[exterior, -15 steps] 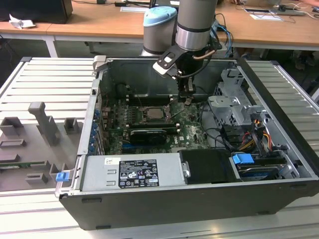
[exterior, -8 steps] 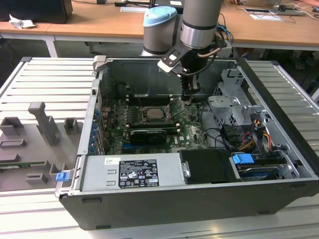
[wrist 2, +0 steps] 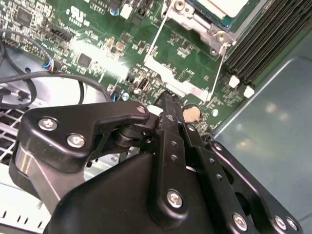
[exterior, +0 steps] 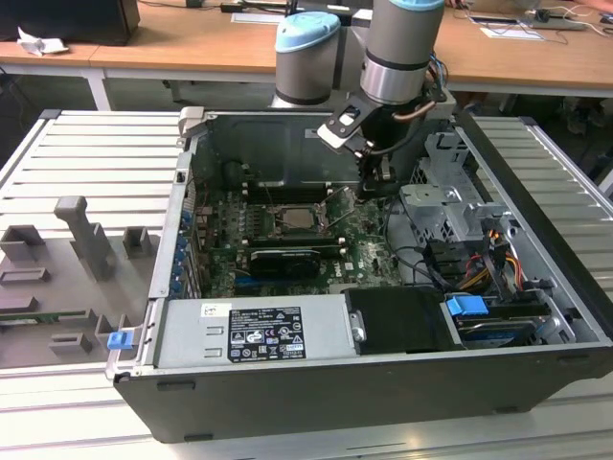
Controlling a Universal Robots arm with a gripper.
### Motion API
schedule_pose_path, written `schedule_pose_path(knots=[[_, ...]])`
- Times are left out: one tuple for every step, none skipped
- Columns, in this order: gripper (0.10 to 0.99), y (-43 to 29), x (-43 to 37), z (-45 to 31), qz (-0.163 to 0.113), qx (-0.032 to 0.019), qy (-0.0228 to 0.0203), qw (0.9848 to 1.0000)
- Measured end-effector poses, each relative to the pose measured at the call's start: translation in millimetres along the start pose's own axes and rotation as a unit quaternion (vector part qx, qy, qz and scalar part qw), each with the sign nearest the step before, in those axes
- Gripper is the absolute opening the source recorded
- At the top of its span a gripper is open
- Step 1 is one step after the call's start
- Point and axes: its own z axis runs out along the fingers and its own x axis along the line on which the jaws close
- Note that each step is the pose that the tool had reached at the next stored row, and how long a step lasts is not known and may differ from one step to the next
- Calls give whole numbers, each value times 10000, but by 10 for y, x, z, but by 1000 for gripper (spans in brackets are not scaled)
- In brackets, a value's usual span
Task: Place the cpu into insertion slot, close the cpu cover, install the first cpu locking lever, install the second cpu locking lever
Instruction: 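Close the cpu cover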
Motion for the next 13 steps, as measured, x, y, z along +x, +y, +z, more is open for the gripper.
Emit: schedule_pose_path(knots=[[106, 0, 0, 0, 1, 58, 3, 10000], [106, -1, 0, 0, 1, 80, 10, 10000], [106, -4, 1, -1, 2, 103, 24, 9999], [106, -13, 1, -3, 3, 119, 36, 9999], [106, -43, 2, -6, 2, 124, 51, 9999], [106, -90, 4, -6, 2, 124, 56, 9999], [106, -130, 6, -6, 2, 124, 56, 9999], [106, -169, 7, -6, 2, 124, 56, 9999], [106, -207, 9, -6, 2, 124, 56, 9999], [106, -239, 10, -5, 2, 124, 56, 9999], [106, -245, 10, -4, 2, 124, 56, 9999], [106, -250, 11, -2, 2, 124, 56, 9999], [106, -263, 11, 7, 2, 124, 57, 9999]])
